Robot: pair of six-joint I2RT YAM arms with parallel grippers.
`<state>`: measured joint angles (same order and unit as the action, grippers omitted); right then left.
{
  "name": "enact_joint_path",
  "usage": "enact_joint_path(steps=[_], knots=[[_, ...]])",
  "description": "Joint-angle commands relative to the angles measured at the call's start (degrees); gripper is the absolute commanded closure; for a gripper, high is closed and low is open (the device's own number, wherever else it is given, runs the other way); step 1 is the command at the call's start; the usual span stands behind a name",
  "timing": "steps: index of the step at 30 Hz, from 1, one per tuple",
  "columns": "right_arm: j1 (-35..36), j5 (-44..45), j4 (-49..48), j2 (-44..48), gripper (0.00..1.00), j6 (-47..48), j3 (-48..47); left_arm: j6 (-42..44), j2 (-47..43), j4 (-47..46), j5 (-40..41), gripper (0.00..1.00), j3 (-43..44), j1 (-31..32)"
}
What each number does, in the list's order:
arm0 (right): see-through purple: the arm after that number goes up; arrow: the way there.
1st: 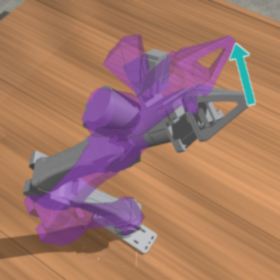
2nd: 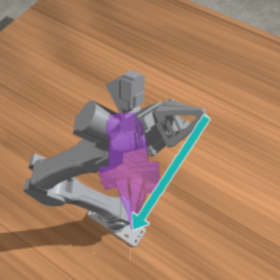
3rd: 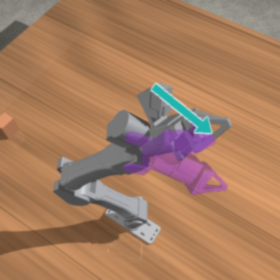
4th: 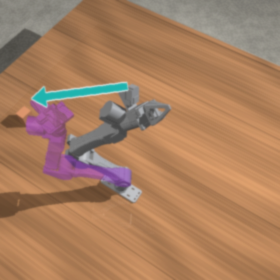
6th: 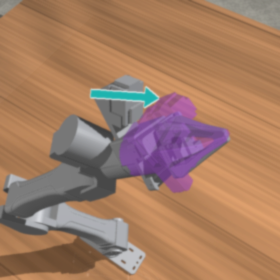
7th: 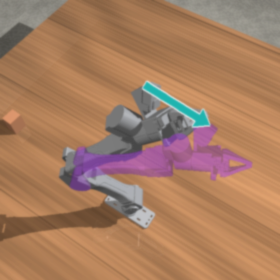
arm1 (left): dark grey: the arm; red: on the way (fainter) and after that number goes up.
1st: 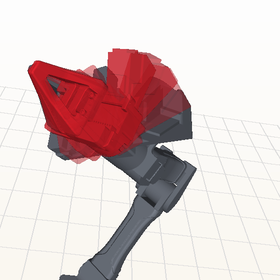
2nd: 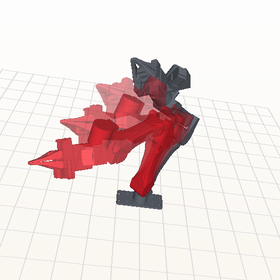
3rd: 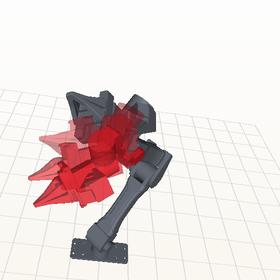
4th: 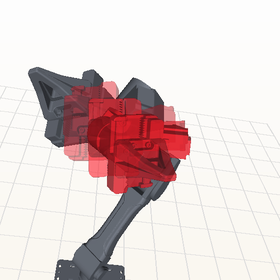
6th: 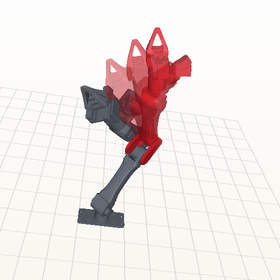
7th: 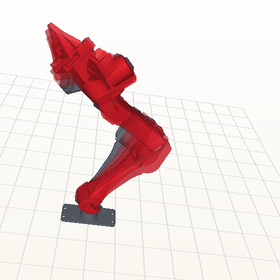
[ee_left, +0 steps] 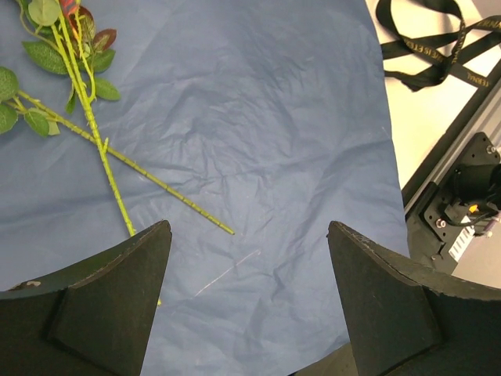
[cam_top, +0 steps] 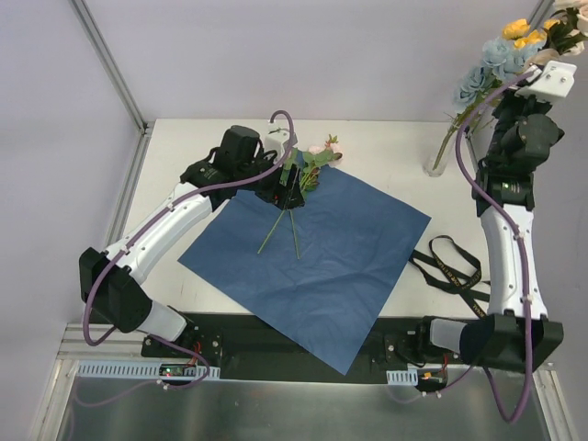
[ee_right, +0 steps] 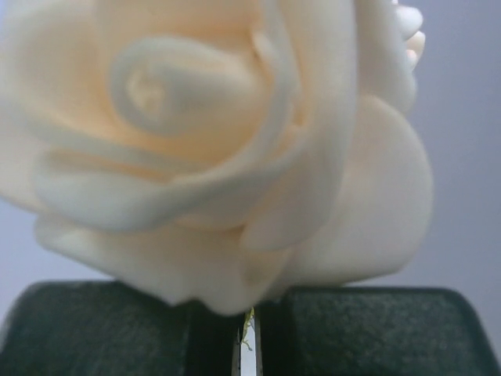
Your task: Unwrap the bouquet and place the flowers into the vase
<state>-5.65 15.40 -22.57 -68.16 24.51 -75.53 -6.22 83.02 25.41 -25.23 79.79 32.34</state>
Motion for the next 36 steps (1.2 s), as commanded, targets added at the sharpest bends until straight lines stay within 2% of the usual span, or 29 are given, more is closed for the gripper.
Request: enact_joint_path(steps=[1, 5, 13, 36], knots=[[-2.60, -6.51, -8.90, -5.04, 1.00, -0.07, -5.50, 1.82, 1.09, 0.34, 0.98, 0.20, 0.19, 0.10], [-3.31, -11.52, -8.99, -9.44, 1.00, -2.10, -8.49, 1.56, 2.32, 0.34, 0.45, 0.20, 0.19, -1.05], [-3.31, -14.87, -9.25, -12.87, 1.00, -3.07, -9.90, 1.30, 3.63, 0.34, -0.87, 0.20, 0.28, -2.37], [-4.90, -19.62, -8.02, -18.50, 1.00, -2.98, -11.48, 1.21, 4.16, 0.34, -1.48, 0.19, 0.19, -2.45]])
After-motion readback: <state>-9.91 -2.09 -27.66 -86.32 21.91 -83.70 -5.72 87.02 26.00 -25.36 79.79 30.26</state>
